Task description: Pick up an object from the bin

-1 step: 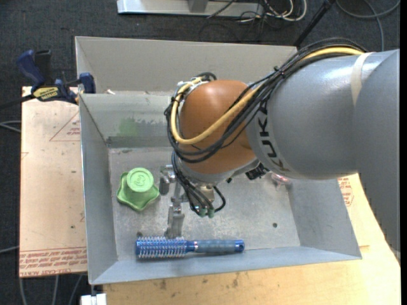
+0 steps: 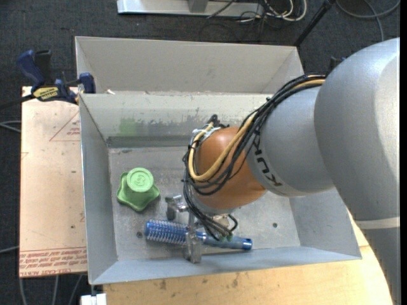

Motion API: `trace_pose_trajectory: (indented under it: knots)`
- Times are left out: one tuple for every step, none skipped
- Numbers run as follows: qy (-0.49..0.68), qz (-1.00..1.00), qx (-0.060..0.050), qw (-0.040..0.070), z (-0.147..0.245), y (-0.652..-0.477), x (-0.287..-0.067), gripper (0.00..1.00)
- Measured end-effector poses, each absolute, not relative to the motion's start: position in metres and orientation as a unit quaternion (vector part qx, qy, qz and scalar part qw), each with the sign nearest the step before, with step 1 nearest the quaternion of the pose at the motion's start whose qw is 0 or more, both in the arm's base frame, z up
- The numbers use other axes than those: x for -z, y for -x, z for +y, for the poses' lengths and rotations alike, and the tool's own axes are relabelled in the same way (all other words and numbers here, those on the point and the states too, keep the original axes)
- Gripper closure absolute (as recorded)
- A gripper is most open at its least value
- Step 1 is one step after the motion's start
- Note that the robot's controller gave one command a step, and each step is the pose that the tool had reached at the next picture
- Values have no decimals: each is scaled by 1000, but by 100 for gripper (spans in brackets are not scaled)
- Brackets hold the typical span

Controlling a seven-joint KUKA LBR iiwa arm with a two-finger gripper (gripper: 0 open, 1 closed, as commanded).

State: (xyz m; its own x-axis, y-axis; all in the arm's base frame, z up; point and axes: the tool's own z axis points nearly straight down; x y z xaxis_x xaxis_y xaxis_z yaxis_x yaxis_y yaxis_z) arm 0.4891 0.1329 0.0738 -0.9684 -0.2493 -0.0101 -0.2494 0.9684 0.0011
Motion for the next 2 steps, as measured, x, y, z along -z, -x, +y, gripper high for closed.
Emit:
trace_pose_trajectory:
  knots:
    - [126, 992, -1, 0, 133, -485, -72, 100]
    - [182, 983, 0, 5, 109, -486, -270, 100]
